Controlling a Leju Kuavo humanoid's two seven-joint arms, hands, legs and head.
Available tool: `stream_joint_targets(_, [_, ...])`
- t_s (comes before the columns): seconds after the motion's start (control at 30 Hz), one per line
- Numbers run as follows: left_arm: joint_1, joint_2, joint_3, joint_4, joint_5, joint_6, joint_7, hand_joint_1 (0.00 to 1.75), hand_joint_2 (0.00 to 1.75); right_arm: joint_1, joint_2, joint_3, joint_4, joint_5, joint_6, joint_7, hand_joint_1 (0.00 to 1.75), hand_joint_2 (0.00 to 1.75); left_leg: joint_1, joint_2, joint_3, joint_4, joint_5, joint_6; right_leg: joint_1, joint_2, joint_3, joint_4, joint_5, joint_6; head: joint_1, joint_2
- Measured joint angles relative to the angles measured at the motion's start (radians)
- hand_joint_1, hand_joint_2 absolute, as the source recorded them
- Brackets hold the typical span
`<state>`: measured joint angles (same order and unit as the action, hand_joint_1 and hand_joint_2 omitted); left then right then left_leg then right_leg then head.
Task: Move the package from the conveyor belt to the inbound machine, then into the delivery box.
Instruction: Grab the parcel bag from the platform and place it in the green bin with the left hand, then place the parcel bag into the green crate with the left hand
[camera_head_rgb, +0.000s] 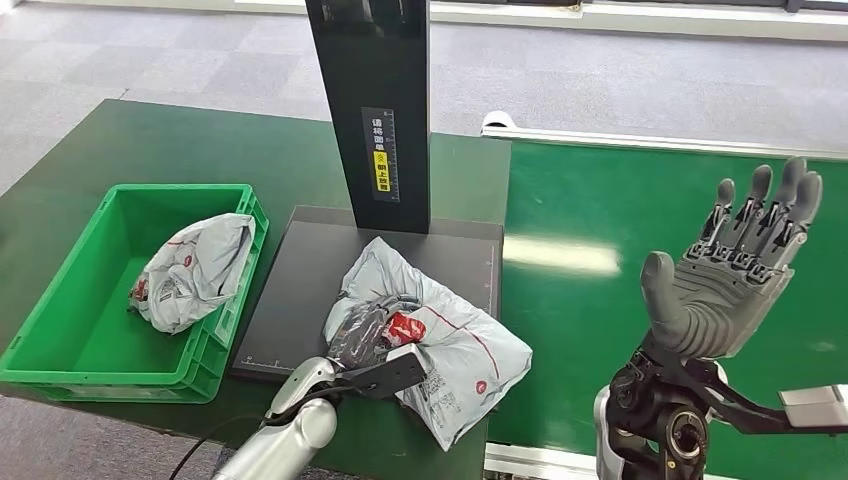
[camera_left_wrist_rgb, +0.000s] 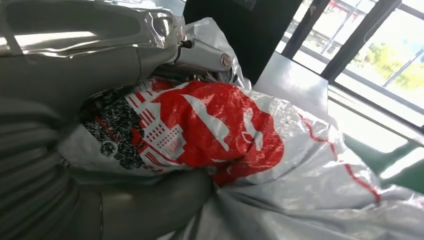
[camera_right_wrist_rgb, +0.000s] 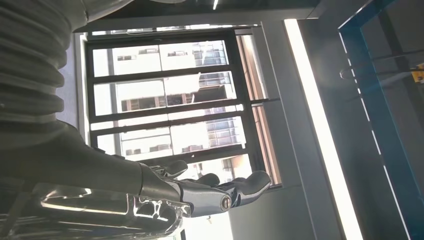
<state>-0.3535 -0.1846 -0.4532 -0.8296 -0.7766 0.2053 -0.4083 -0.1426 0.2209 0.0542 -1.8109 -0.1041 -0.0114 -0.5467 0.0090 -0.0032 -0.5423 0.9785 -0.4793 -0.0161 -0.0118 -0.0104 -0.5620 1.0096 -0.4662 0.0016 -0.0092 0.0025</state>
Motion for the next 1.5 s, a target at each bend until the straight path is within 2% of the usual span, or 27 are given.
stream_joint_targets(0.13, [0.047,0.003,0.020,-0.096,0.082,0.037,-0.046,1.75,1.75,0.008,0.000,-0.005,-0.011,0.000,-0.012,0.000,0.00,1.75,0.000,0.001,-0.004,0.000,0.000,0.000,0.000,0.001,-0.005,0.000,0.000,0.000,0.000,0.000])
stream_joint_targets(0.33, [0.116,0.020,0.048,-0.343,0.237,0.041,-0.071,1.75,1.75,0.010,0.001,-0.013,-0.021,-0.003,-0.019,0.000,0.00,1.75,0.000,0.003,-0.010,0.000,0.000,0.000,0.000,0.002,-0.011,0.000,0.000,0.000,0.000,0.000])
stream_joint_targets(0.5, [0.154,0.039,0.088,-0.553,0.326,0.128,-0.125,1.75,1.75,0.017,0.002,-0.019,-0.024,-0.001,-0.032,0.000,0.00,1.75,0.000,0.004,-0.011,0.000,0.000,0.000,0.001,0.003,-0.013,0.000,0.000,0.000,0.000,0.000])
stream_joint_targets(0.63, [0.152,0.064,0.179,-0.709,0.378,0.243,-0.127,1.75,1.75,0.039,0.002,-0.025,-0.026,0.004,-0.048,-0.008,0.00,1.75,0.001,0.004,-0.011,0.000,0.000,0.000,0.001,0.004,-0.013,0.000,0.000,0.000,0.000,0.000])
stream_joint_targets(0.73, [0.124,0.096,0.293,-0.738,0.435,0.302,-0.122,1.75,1.75,0.055,0.002,-0.028,-0.026,-0.001,-0.060,-0.021,0.00,1.75,0.001,0.004,-0.010,0.000,0.000,0.000,0.002,0.004,-0.013,0.000,0.000,-0.001,0.000,0.000])
stream_joint_targets(0.93, [0.022,0.174,0.529,-0.613,0.415,0.395,-0.100,1.75,1.75,0.082,-0.003,-0.029,-0.026,-0.022,-0.094,-0.044,0.00,1.75,0.002,0.005,-0.010,0.000,0.001,-0.001,0.003,0.005,-0.012,0.001,0.001,-0.001,0.000,0.000])
stream_joint_targets(1.1, [-0.067,0.244,0.657,-0.412,0.326,0.437,-0.040,1.75,1.75,0.094,-0.009,-0.024,-0.026,-0.029,-0.110,-0.049,0.00,1.75,0.002,0.006,-0.010,0.000,0.001,-0.001,0.003,0.006,-0.013,0.001,0.001,-0.001,0.000,0.000])
stream_joint_targets(1.3, [-0.164,0.330,0.748,-0.115,0.191,0.480,0.034,1.75,1.75,0.096,-0.015,-0.014,-0.026,-0.034,-0.126,-0.047,0.00,1.75,0.002,0.006,-0.010,0.000,0.001,-0.002,0.003,0.006,-0.013,0.001,0.001,-0.001,0.000,0.000])
stream_joint_targets(1.5, [-0.216,0.376,0.784,0.082,0.031,0.485,0.133,1.74,1.75,0.095,-0.019,-0.008,-0.026,-0.038,-0.137,-0.036,0.00,1.75,0.002,0.007,-0.010,0.000,0.001,-0.002,0.003,0.006,-0.013,0.001,0.001,-0.001,0.000,0.000])
